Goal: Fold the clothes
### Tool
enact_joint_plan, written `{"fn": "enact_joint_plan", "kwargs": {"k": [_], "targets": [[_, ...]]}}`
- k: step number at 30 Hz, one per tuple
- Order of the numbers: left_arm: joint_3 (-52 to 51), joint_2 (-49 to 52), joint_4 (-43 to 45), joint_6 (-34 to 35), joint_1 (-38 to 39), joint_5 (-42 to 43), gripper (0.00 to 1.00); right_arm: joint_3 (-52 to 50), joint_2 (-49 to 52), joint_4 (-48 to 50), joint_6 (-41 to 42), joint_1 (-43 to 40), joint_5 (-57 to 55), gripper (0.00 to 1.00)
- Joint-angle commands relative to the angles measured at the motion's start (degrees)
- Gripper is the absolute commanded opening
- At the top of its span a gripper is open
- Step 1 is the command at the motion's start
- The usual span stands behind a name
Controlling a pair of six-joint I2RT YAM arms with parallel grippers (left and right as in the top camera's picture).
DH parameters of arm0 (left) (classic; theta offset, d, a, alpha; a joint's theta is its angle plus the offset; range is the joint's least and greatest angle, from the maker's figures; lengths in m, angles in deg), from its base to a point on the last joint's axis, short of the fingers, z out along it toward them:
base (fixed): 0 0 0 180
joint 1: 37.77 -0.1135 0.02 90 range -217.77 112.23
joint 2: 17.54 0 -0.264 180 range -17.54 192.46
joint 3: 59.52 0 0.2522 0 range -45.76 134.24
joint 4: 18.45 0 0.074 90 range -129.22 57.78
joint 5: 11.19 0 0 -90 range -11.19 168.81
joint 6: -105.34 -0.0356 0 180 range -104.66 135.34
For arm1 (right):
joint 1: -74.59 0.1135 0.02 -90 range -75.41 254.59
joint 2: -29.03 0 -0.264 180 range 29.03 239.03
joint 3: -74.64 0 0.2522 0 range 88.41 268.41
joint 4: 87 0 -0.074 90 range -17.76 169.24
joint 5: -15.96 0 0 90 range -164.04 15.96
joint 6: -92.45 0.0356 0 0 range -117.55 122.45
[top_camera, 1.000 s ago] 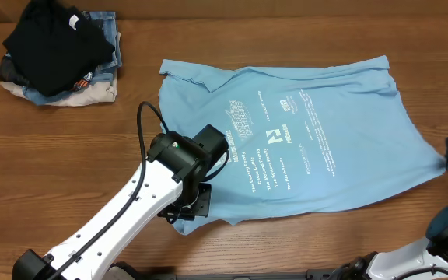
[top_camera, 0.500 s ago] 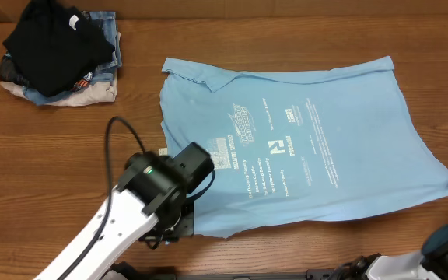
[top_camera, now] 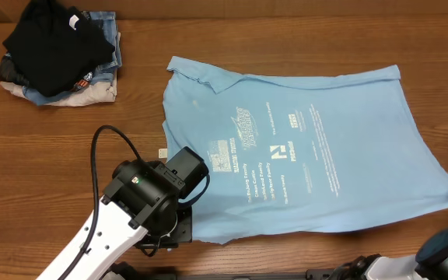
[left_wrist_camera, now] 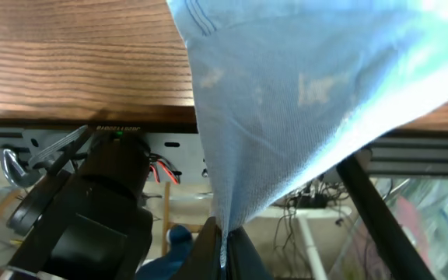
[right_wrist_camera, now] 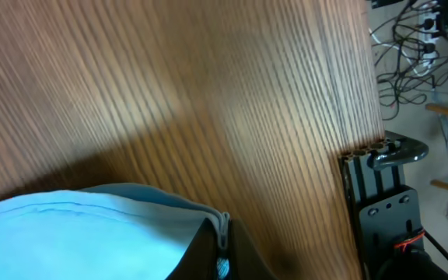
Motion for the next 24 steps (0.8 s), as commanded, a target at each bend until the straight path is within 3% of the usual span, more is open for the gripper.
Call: {"fn": "enact_joint_plan", "kwargs": {"k": [1, 24], "targets": [[-0.3, -3.0, -0.2, 5.0, 0.3, -4.6, 0.04, 1.1, -2.5, 0.7, 2.8, -0.3, -3.3, 0.04], [-0.3, 8.7, 12.5, 3.9, 0.0, -14.6, 0.04, 1.1, -1.7, 12.7, -0.2, 5.7, 1.4, 0.04]]}}
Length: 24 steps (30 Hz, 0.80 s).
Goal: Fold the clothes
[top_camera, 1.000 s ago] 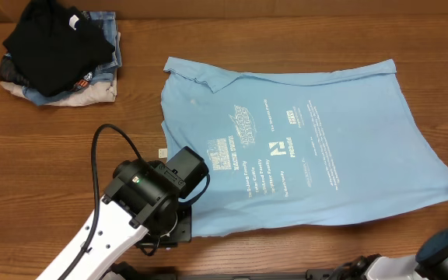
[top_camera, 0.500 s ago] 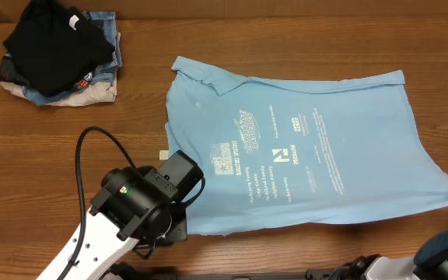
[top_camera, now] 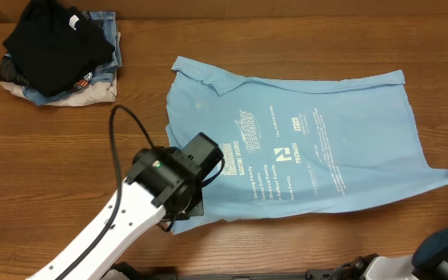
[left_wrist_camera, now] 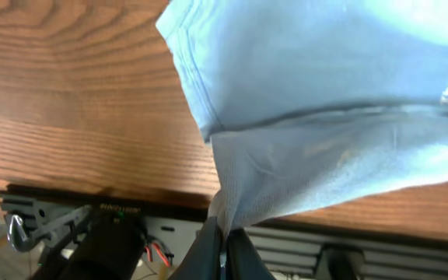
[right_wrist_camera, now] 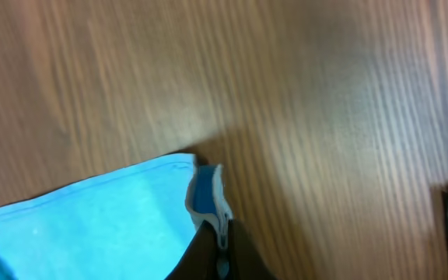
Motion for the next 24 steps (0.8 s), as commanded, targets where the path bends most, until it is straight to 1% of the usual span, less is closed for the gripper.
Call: {"fn": "enact_joint_plan", "kwargs": {"k": [1, 6, 11, 16, 18, 24], "targets": [[-0.3, 1.8, 1.2, 0.8, 0.0, -4.1, 0.04, 1.1, -0.5, 1.0, -0.1, 0.8, -0.5, 0.04], [-0.2, 2.2, 2.5, 0.8, -0.8, -6.2, 0.04, 1.1, 1.9, 2.7, -0.1, 0.9, -0.5, 0.05], [-0.2, 2.2, 4.7, 0.5, -3.5, -9.7, 0.05, 1.1, 3.8, 3.8, -0.1, 0.9, -0.2, 0.05], [-0.2, 2.3, 9.8, -4.8, -5.6, -9.9, 0.07, 1.1, 5.7, 3.9, -0.1, 0.9, 0.2, 0.05], [-0.2, 2.3, 11.3, -5.1, -5.9, -10.0, 0.08, 1.1, 6.3, 4.0, -0.1, 0.9, 0.5, 0.04], [-0.2, 2.3, 16.9, -6.9, -6.0, -10.5, 0.05, 1.1, 6.5, 4.9, 0.2, 0.9, 0.5, 0.04]]}}
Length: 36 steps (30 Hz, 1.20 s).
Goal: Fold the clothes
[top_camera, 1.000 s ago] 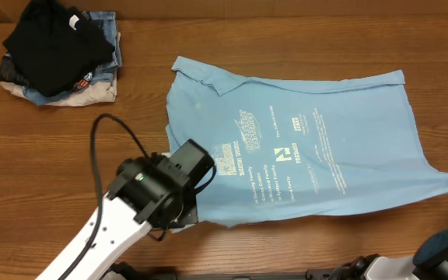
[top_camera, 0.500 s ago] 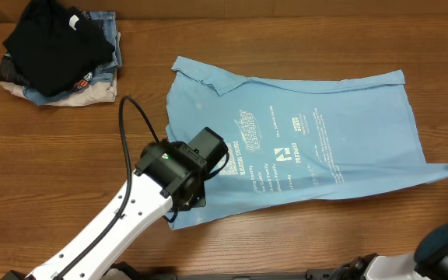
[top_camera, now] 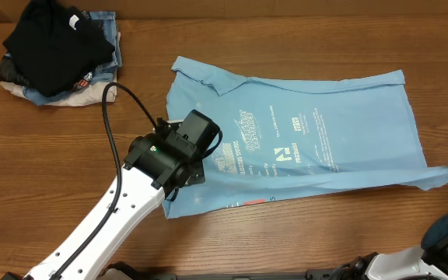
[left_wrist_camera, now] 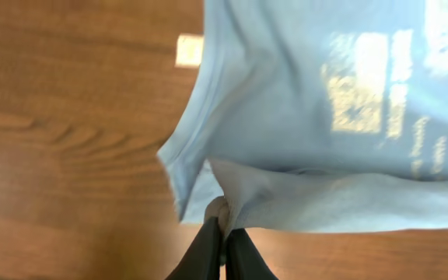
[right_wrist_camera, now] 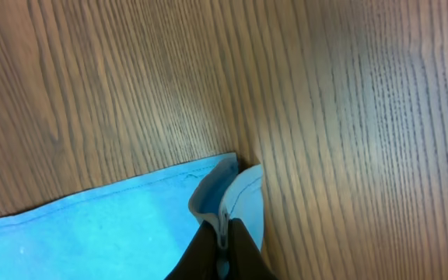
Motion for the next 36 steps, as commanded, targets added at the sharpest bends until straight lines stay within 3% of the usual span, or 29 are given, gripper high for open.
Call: {"fn": "enact_joint_plan", "kwargs": {"k": [1, 20, 31, 34, 36], "targets": [[-0.2, 0.3, 2.4, -2.6, -0.4, -2.5, 0.05, 1.1, 0.0, 0.5, 0.2, 0.3, -0.1, 0.04], [-0.3, 8.0, 8.8, -3.7, -0.6, -8.4, 0.05, 1.1, 1.5, 4.9, 0.3, 4.9, -1.5, 0.04], [-0.3, 8.5, 11.0, -5.1, -5.4, -8.4, 0.05, 1.1, 7.1, 6.5, 0.2, 5.0, -2.1, 0.05], [-0.3, 8.5, 11.2, -5.2, -7.1, -8.4, 0.09, 1.1, 7.1, 7.0, 0.0, 5.0, -2.1, 0.07], [-0.3, 8.5, 11.6, -6.2, -8.2, -8.4, 0.20, 1.1, 7.1, 7.2, -0.3, 5.0, -2.1, 0.09]]}}
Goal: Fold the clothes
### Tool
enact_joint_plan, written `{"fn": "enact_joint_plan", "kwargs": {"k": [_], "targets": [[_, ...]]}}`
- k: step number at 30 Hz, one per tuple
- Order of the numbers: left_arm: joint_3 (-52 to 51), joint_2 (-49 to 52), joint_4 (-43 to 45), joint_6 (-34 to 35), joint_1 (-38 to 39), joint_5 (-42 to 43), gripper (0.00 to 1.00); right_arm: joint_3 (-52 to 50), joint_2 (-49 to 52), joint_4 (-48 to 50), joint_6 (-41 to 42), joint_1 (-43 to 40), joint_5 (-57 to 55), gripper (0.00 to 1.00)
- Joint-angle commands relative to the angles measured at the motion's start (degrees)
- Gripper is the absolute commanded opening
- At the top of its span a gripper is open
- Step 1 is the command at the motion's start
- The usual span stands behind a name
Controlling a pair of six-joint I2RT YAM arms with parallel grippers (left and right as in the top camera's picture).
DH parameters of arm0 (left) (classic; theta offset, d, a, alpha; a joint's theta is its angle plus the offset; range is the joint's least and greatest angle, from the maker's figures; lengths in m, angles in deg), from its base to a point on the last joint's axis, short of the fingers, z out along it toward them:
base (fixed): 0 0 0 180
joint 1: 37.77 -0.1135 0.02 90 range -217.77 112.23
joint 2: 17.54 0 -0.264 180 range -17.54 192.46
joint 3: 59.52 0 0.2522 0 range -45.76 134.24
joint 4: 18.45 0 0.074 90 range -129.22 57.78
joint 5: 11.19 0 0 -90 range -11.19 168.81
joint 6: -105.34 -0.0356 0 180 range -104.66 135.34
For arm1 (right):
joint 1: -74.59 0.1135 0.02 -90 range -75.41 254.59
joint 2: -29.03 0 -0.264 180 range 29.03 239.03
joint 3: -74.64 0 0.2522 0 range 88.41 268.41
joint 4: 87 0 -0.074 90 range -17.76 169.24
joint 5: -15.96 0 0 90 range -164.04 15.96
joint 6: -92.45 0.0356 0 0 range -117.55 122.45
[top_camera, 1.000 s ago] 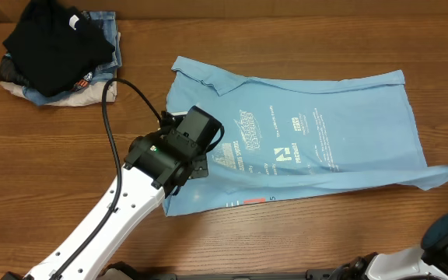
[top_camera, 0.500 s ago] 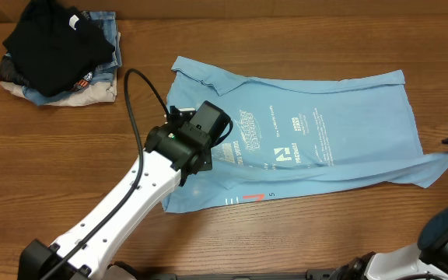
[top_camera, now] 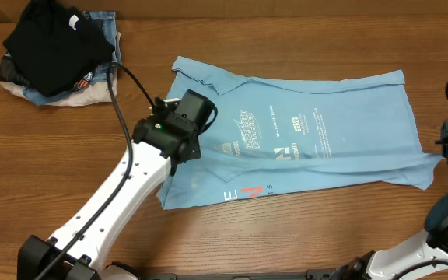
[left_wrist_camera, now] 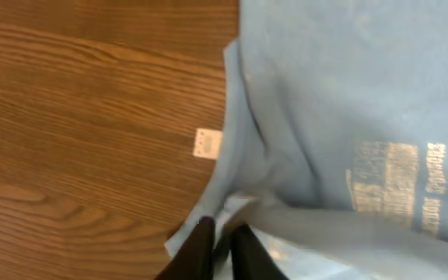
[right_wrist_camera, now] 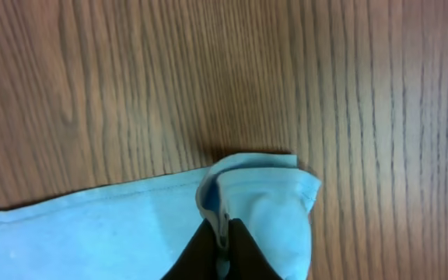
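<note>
A light blue T-shirt [top_camera: 325,132] with white print lies across the table, its near long edge folded over onto its middle. My left gripper [top_camera: 181,141] is over the shirt's left end. In the left wrist view its fingertips [left_wrist_camera: 206,224] stand slightly apart, open, at the crumpled edge of the shirt [left_wrist_camera: 348,93]. My right gripper is at the shirt's right end. In the right wrist view it [right_wrist_camera: 222,227] is shut on a bunched corner of the shirt [right_wrist_camera: 92,233], just above the wood.
A pile of clothes [top_camera: 57,50], black on top of denim and pale pieces, sits at the table's back left. A small white tag [left_wrist_camera: 207,143] lies on the wood beside the shirt's left edge. My left arm's cable [top_camera: 119,101] arcs near the pile.
Both grippers have moved farther from the table's front. The folded flap now reaches the shirt's middle and shows more of its underside. The left fingers, pinched together before, now stand apart.
First both grippers pinched the shirt's near corners at the table's front edge, the shirt spread flat. Then the near edge was raised and turned over a little, then more. Now the flap lies over the middle; the right gripper still holds its corner.
</note>
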Motion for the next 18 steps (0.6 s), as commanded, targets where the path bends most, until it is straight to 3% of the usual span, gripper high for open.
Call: {"fn": "enact_joint_plan", "kwargs": {"k": [1, 5, 6, 8, 9, 10, 18], "targets": [[-0.3, 0.4, 0.7, -1.9, -1.9, -1.8, 0.26, 1.1, 0.0, 0.5, -1.0, 0.0, -1.2, 0.11], [-0.3, 0.4, 1.9, -2.4, -2.3, -1.4, 0.61, 1.1, 0.0, 1.1, -3.6, 0.6, -0.4, 0.35], [-0.3, 0.4, 2.3, -2.6, -2.3, -1.1, 0.65, 1.1, 0.0, 1.1, -3.7, 0.8, -0.2, 0.44], [-0.2, 0.4, 3.0, -3.4, -2.3, -0.3, 0.69, 1.1, 0.0, 1.4, -4.9, 1.2, 0.2, 0.80], [-0.1, 0.4, 3.0, -4.1, -2.3, 0.6, 0.70, 1.1, 0.0, 2.1, -6.5, 1.4, 0.9, 0.94], [0.2, 0.4, 2.8, -4.7, -2.3, 1.8, 0.72, 1.3, -0.1, 2.7, -8.5, 1.5, 1.9, 1.00], [2.9, 0.2, -1.6, -5.9, -1.6, 16.6, 0.71, 12.1, -0.5, -6.5, -14.4, 1.5, 6.9, 1.00]]}}
